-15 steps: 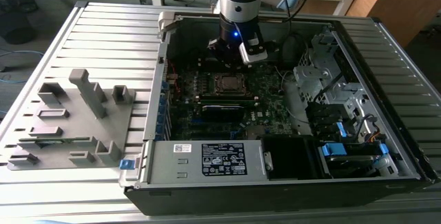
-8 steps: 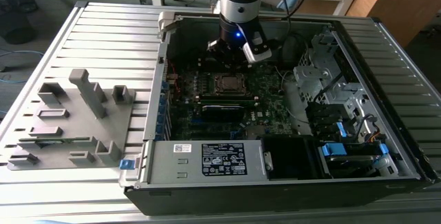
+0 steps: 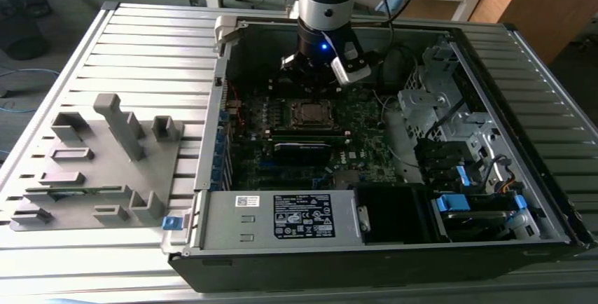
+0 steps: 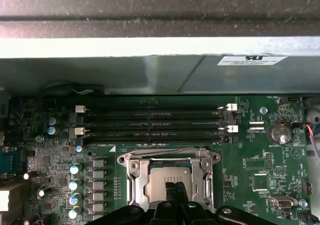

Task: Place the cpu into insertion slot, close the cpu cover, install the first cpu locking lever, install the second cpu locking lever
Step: 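Install the first cpu locking lever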

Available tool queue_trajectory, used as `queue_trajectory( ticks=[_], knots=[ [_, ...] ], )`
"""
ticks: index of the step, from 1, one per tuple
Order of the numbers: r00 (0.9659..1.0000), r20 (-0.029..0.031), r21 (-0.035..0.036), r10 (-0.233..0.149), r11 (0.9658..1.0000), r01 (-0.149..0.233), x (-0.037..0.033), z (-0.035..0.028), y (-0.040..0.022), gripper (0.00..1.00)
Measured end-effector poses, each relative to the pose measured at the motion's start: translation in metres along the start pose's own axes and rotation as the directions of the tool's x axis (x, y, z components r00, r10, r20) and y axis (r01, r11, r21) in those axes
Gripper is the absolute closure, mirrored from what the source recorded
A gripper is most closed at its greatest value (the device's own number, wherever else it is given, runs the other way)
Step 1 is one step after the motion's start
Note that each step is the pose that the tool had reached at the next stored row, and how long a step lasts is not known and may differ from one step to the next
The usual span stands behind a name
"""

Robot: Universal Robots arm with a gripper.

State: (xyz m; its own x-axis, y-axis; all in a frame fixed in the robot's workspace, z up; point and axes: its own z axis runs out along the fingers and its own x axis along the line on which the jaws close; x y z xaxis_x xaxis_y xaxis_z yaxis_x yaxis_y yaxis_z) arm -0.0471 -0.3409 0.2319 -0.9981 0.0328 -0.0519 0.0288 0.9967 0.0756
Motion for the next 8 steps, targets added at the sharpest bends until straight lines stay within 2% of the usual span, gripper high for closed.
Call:
queue_trajectory(
  ticks=[3,8],
  knots=[
    [1.0,0.0001,-0.0001,0.0,1.0,0.0,-0.0001,-0.0026,0.0002,0.89],
    [1.0,-0.0002,0.0005,0.002,1.0,-0.002,-0.0001,-0.0034,0.0002,0.89]
  ],
)
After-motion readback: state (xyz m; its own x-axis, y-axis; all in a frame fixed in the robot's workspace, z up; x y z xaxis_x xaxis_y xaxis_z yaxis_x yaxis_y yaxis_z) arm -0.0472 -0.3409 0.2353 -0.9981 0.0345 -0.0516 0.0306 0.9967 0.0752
